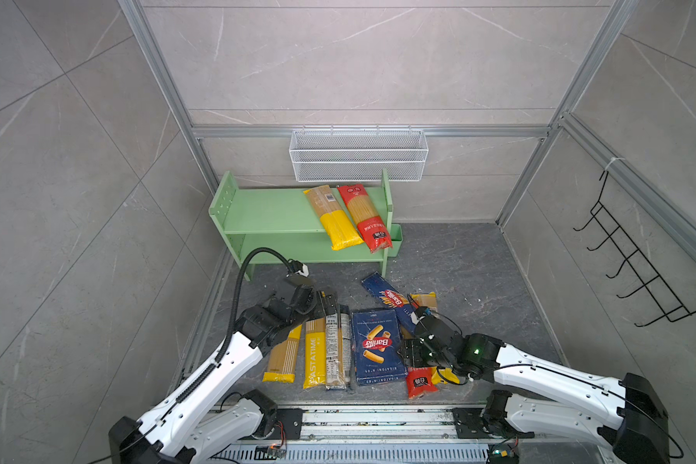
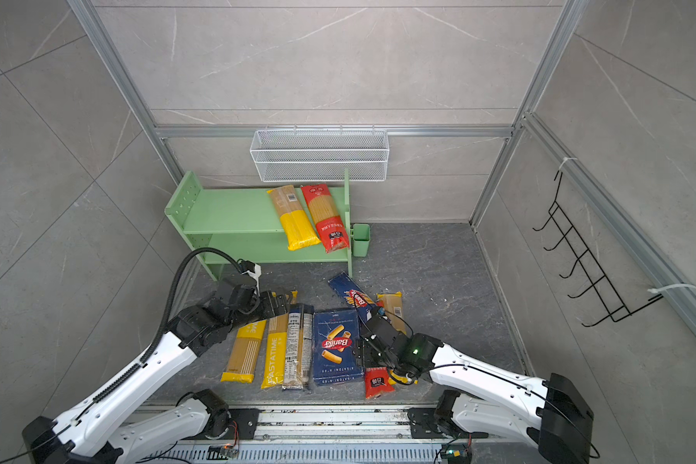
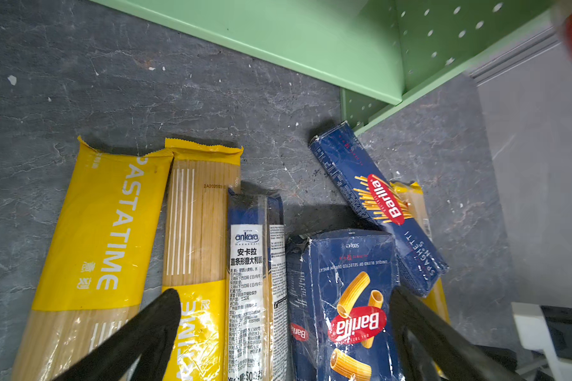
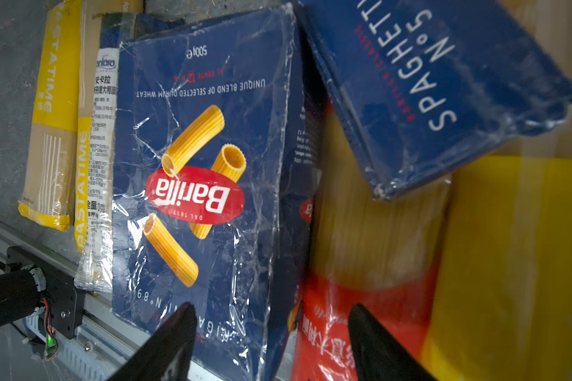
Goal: Arrange pasta packages on shelves
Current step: Move the pasta box to the center of the table.
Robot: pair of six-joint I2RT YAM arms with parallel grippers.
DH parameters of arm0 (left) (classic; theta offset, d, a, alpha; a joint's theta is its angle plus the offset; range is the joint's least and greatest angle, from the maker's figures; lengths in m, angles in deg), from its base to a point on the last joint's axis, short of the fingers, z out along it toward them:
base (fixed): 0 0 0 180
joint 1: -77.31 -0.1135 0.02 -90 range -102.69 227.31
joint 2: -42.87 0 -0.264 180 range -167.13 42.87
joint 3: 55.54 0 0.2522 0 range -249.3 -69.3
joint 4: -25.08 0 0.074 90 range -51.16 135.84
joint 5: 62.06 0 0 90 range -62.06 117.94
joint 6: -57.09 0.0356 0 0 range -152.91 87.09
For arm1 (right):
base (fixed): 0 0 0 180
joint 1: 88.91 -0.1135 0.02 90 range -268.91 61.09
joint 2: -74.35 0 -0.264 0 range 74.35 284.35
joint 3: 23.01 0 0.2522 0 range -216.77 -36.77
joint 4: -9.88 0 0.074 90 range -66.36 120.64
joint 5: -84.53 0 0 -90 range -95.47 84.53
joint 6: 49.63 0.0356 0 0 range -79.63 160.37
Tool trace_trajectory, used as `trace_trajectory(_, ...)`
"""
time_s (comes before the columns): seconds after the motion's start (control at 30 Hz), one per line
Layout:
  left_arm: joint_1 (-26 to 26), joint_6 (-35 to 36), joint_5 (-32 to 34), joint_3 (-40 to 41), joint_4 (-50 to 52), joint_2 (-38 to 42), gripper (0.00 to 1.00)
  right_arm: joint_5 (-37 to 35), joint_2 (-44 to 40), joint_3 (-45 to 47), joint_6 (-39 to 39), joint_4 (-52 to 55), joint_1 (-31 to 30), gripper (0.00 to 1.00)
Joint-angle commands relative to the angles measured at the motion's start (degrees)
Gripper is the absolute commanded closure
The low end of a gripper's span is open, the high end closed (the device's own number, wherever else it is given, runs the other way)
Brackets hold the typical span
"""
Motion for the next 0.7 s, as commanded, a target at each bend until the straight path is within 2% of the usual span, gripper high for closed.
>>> trace_trajectory(0.0,2.37,1.63,1.42,-2.04,1.51,-3.11,0.00,2.35,0.97,1.11,1.93,-3.12,-0.81,0.25)
trace_trajectory(0.17,4.79,-2.15,-4.54,-1.48,1.02,-8.95,0.00,6.37,4.74,3.60,2.25,-8.63,-1.14,0.25)
trace_trajectory(0.53,17.06,-13.13,-3.28,8.79,-4.28,-4.47,0.00,14.79,16.15,4.53,2.79,-17.96,-1.17,0.24)
trace_trajectory(0.67,22.10,-16.12,-0.28,11.18,-3.39,-4.11,0.00,16.43,19.44,5.29,3.34,-22.48,-1.12,0.24)
